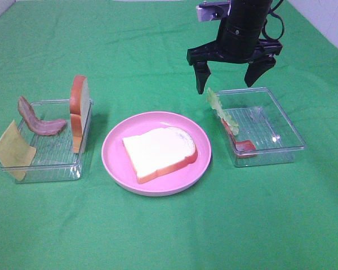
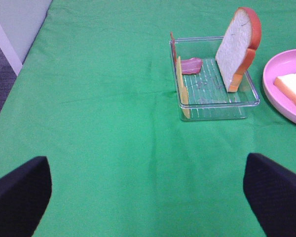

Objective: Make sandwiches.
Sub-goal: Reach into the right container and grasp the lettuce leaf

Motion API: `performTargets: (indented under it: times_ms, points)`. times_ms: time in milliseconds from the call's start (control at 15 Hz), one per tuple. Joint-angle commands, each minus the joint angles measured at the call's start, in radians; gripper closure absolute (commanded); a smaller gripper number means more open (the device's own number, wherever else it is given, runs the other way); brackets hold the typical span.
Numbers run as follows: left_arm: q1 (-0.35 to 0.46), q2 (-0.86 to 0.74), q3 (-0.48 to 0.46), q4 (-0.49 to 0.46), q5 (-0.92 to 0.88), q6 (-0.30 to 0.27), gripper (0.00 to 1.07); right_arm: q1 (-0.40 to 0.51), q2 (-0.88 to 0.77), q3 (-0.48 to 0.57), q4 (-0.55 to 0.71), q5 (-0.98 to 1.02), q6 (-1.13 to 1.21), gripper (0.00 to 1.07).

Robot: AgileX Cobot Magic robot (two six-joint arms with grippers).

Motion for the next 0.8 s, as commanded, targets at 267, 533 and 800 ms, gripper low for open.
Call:
performTargets:
  times_ms: [267,533,800]
  points:
    - [0.001,-0.014,0.001,0.000,-0.005,0.000,0.06,-0.003,0.059,-0.004,0.060,-0.092,-0.026,0.11]
    - [0.001,-0.014,0.001,0.000,-0.005,0.000,0.06,-0.003,0.115,-0.004,0.031,-0.100,-0.031,0.11]
    - [0.001,-0.014,0.001,0.000,-0.005,0.000,0.06,-0.003,0.128,-0.004,0.023,-0.108,-0.031,0.19]
